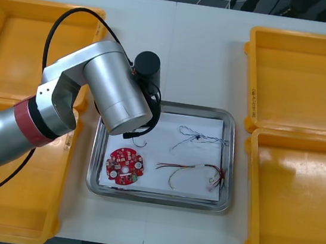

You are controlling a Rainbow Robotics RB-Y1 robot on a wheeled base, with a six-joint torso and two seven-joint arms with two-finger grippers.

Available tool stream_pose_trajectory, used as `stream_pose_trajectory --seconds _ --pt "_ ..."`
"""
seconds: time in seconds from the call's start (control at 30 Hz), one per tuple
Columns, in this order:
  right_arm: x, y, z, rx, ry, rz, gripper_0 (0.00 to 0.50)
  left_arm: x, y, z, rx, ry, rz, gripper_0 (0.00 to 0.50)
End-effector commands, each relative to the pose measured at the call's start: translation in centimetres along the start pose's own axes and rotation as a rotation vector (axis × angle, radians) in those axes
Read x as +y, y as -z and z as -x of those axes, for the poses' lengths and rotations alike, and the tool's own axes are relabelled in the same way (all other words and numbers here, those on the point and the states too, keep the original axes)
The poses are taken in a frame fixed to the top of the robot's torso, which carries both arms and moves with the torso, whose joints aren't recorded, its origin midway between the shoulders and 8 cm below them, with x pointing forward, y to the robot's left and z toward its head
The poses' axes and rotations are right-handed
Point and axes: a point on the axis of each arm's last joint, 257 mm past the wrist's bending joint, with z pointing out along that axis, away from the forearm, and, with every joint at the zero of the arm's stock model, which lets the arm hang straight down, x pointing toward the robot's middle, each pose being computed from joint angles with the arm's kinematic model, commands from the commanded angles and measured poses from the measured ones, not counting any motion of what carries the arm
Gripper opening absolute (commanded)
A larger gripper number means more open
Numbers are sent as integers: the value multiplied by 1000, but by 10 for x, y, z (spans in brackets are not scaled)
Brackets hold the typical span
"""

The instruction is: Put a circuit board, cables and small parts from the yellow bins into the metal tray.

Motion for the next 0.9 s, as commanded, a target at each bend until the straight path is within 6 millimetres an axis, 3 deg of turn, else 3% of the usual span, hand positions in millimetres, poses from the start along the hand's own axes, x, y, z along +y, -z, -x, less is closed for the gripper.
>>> stream_pose_trajectory --seconds 0.03,0.27,0.63,0.9 --pt "-12 13 7 -28 47 -13 500 -4 37 34 -53 -12 -49 500" --pt "-10 13 8 -38 77 -21 500 18 55 47 -36 -32 -35 500" --pt "-8 11 8 -45 107 -23 500 81 96 69 40 -98 20 500" --pt "-7 8 8 -48 107 -20 500 114 114 87 28 -100 15 500"
